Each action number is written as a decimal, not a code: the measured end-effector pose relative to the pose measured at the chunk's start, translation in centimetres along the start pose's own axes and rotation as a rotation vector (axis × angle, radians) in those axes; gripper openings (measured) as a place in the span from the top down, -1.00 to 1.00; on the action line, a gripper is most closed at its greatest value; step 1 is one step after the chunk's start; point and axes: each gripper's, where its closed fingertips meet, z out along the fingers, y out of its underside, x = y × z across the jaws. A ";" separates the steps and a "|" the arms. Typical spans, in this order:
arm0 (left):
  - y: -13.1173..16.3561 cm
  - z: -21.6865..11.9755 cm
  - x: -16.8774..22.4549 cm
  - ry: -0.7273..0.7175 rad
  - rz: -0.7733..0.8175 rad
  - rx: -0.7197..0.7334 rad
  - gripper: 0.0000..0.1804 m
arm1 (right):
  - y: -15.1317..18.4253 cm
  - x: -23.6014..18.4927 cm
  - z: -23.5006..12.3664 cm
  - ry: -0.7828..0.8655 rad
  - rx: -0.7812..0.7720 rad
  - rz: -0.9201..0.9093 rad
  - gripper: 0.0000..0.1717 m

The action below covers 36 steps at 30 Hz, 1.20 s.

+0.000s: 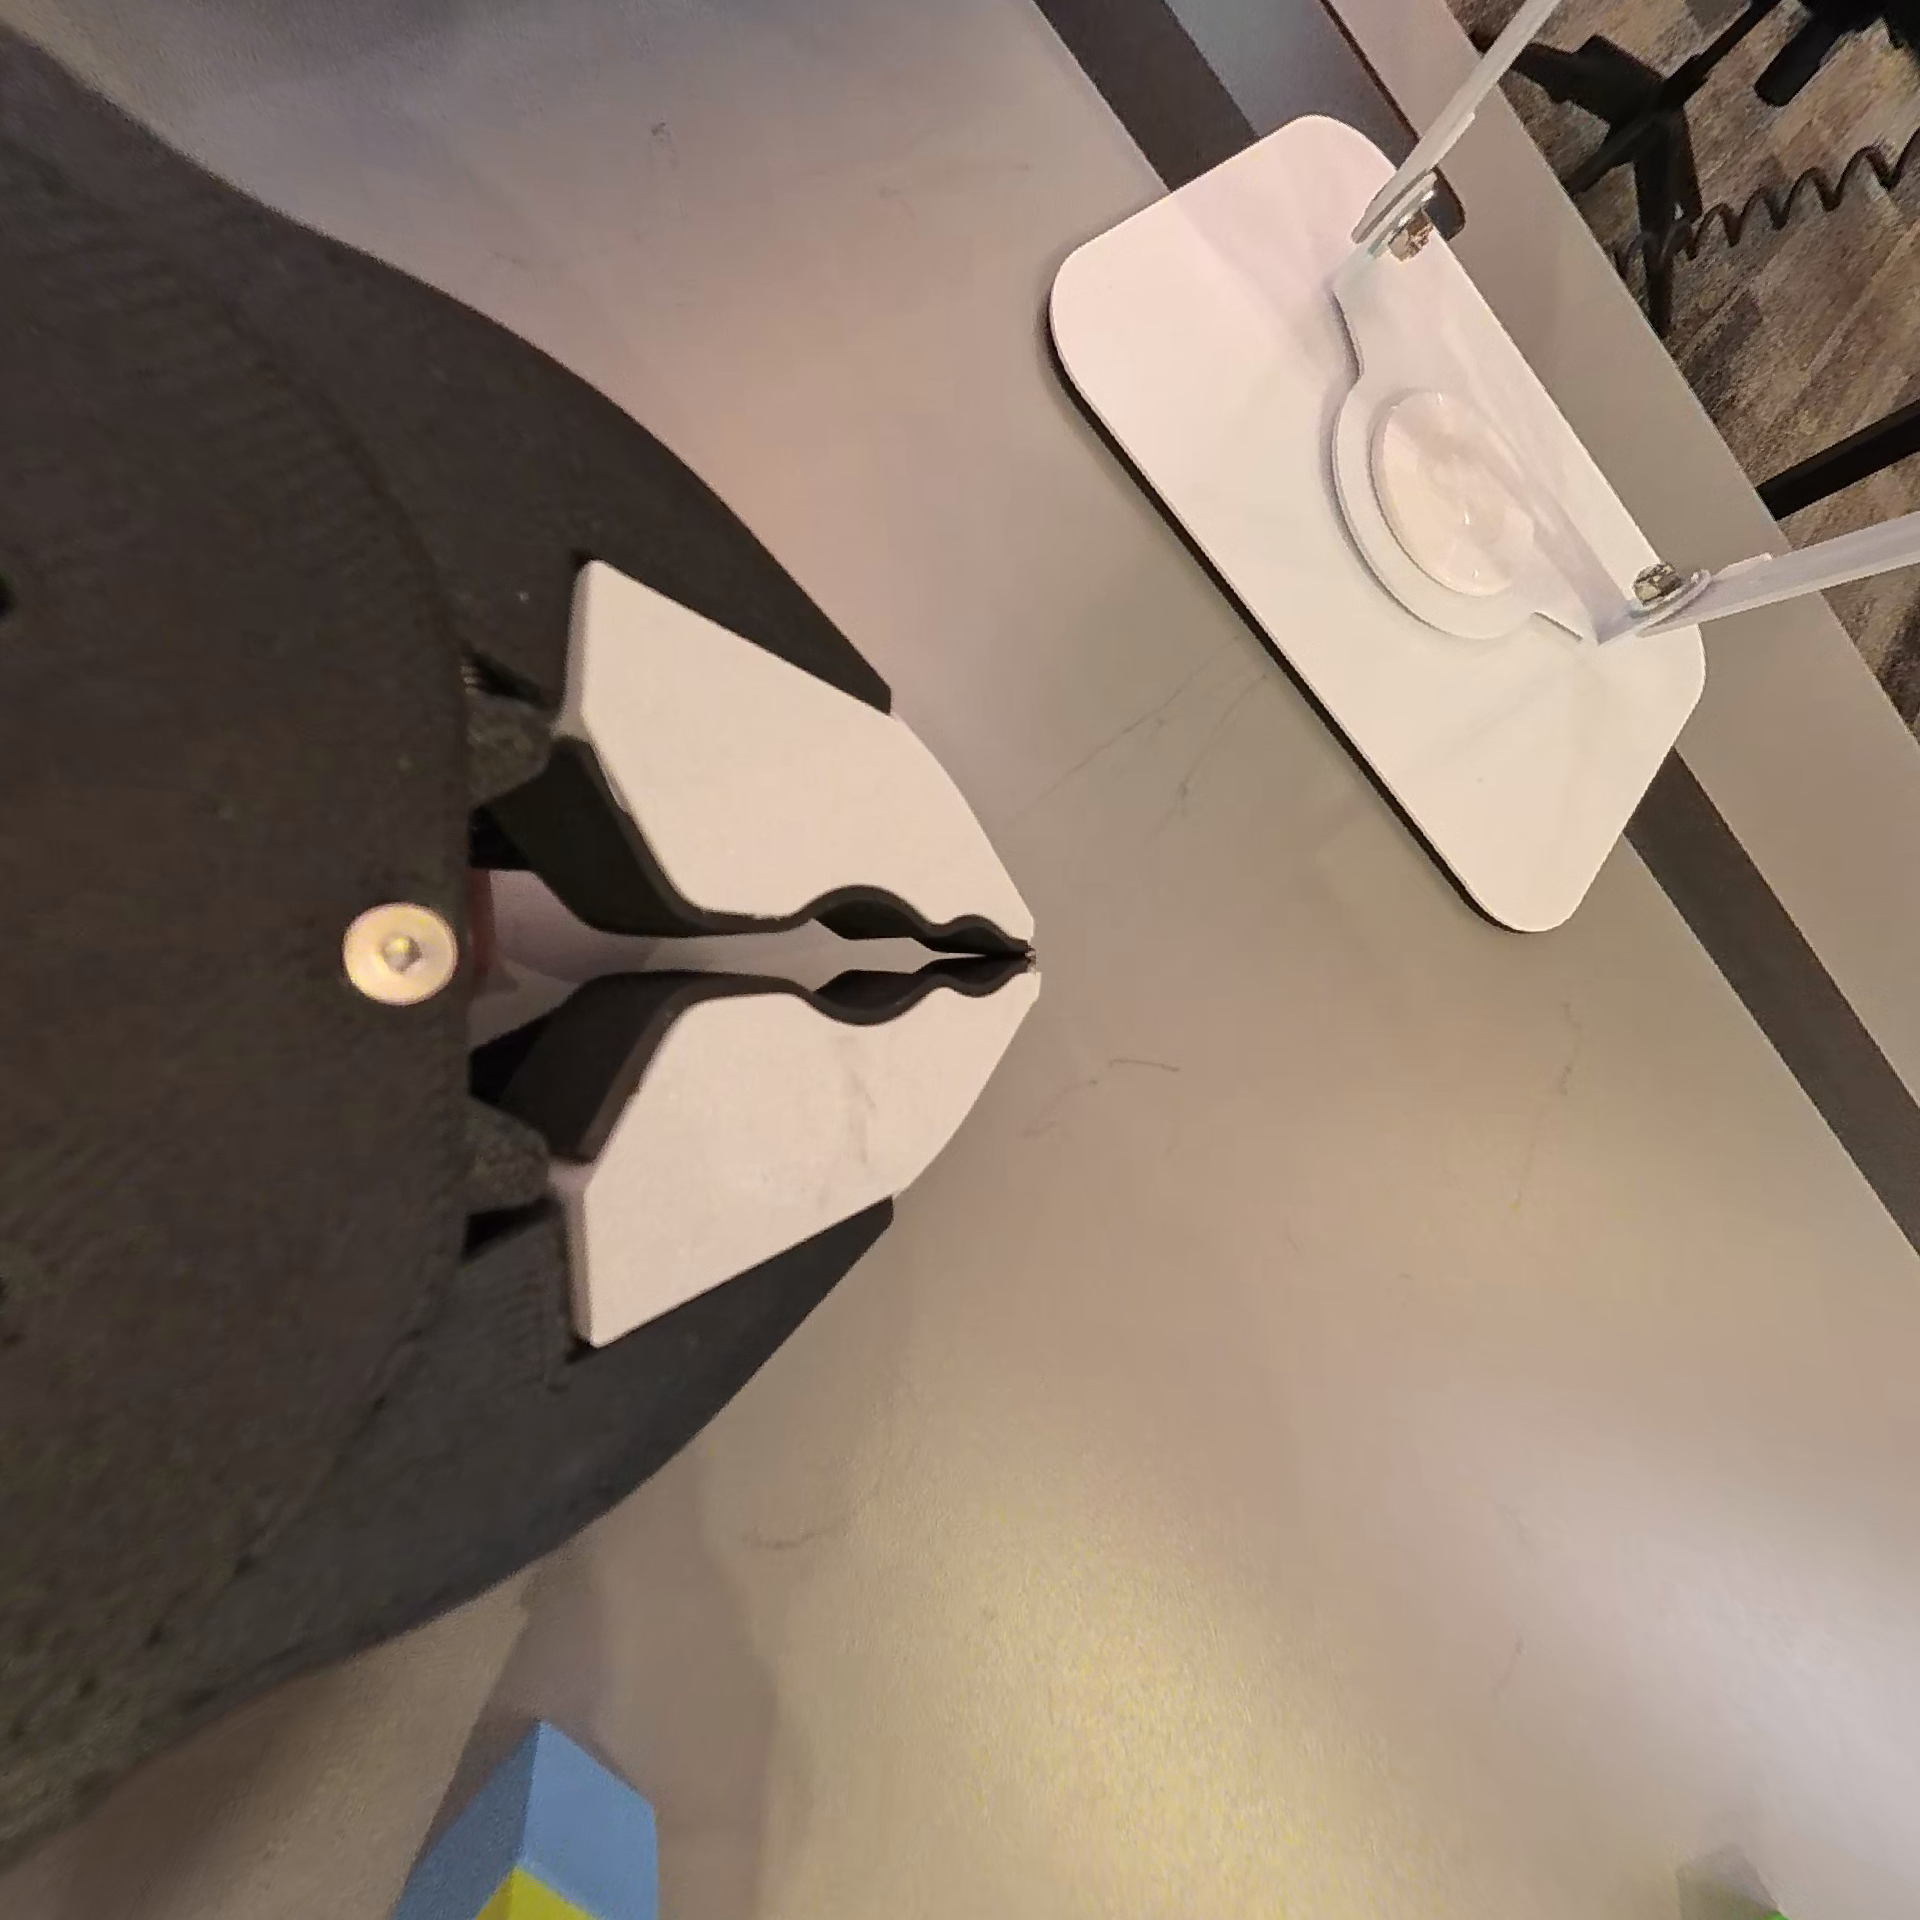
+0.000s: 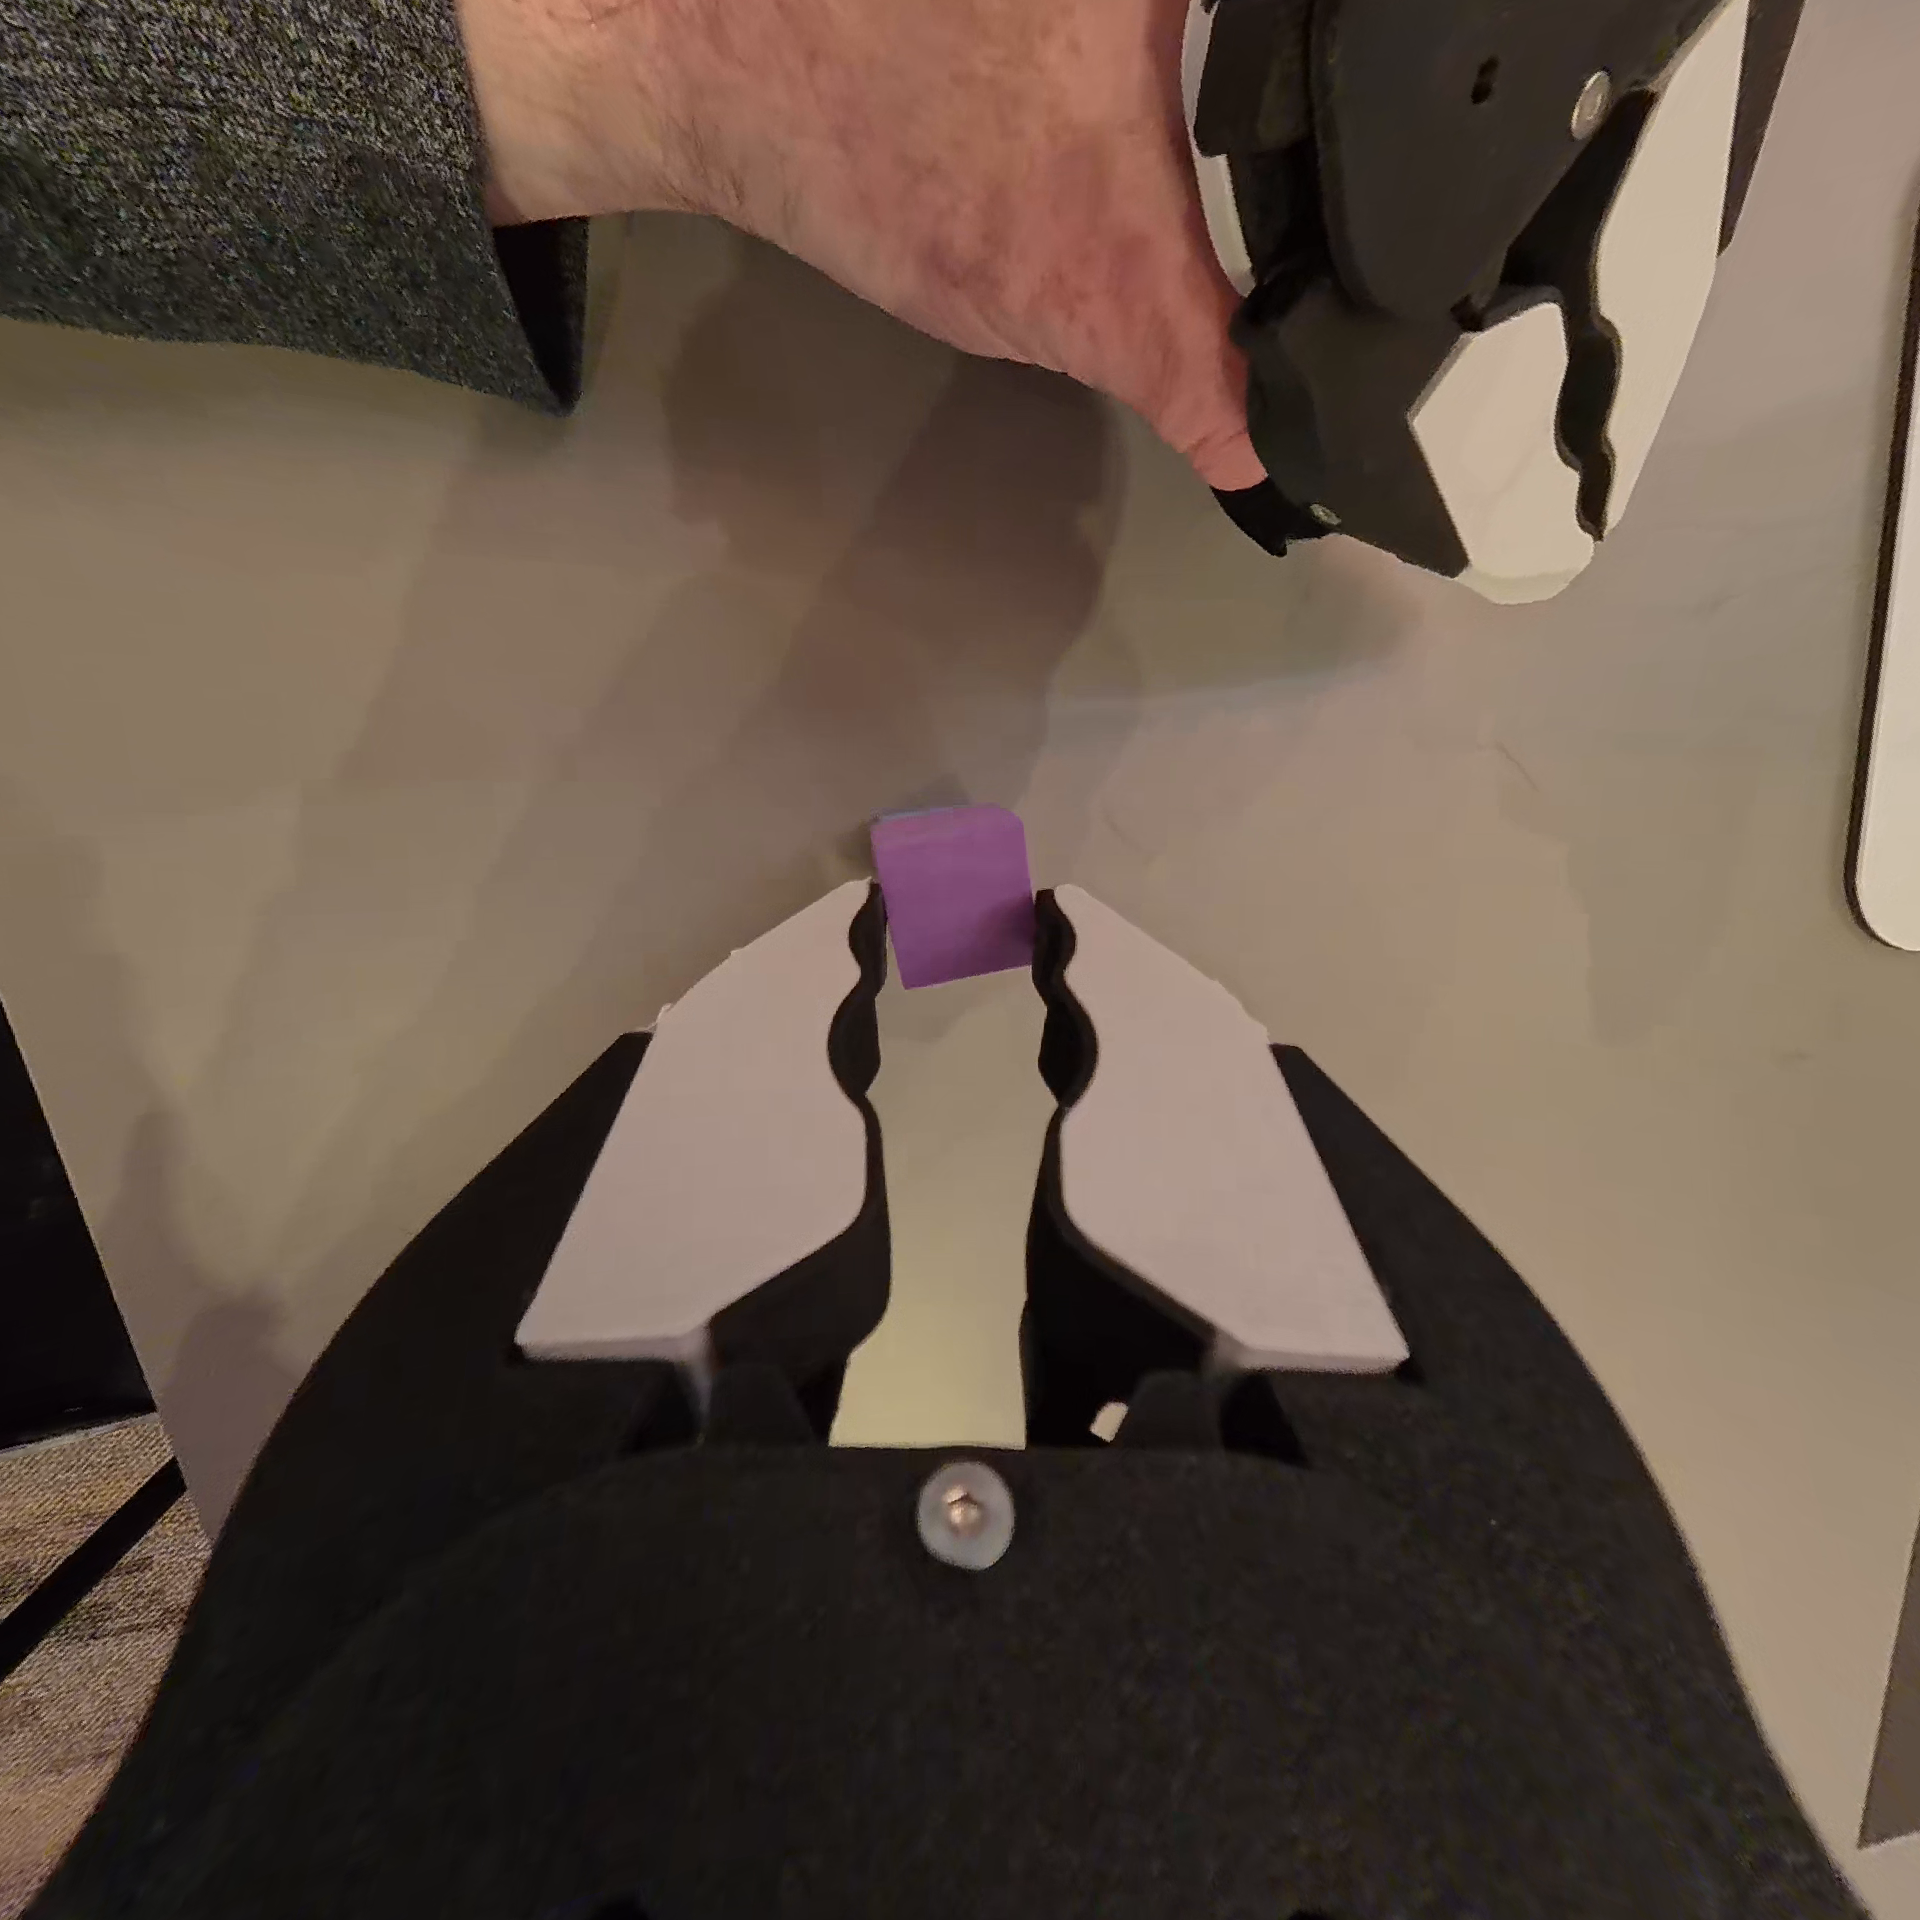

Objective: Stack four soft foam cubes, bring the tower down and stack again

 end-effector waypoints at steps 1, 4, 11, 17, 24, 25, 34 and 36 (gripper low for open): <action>0.0 0.0 0.0 0.000 0.001 0.000 1.00 | 0.0 0.0 0.1 0.002 -0.004 -0.001 0.69; 0.0 0.0 0.0 0.000 0.001 0.000 1.00 | 0.1 0.1 0.2 0.006 -0.018 0.003 0.69; 0.0 0.0 0.0 0.001 0.003 -0.002 1.00 | 0.1 0.0 0.0 0.002 -0.031 -0.004 0.69; 0.0 0.0 0.0 0.000 0.003 -0.002 1.00 | 0.3 0.0 0.5 -0.002 -0.040 -0.001 0.69; 0.0 0.0 0.0 0.001 0.004 -0.003 1.00 | 0.1 0.0 0.6 -0.001 -0.041 0.007 0.69; 0.0 0.0 0.0 0.001 0.005 -0.003 1.00 | 0.2 0.0 0.6 -0.002 -0.041 0.007 0.69; 0.1 0.0 0.0 0.001 0.007 -0.005 1.00 | 0.0 0.0 0.4 0.002 -0.027 0.009 0.69; 0.1 0.0 0.1 0.001 0.007 -0.005 1.00 | -0.1 0.1 0.2 0.001 -0.024 0.012 0.69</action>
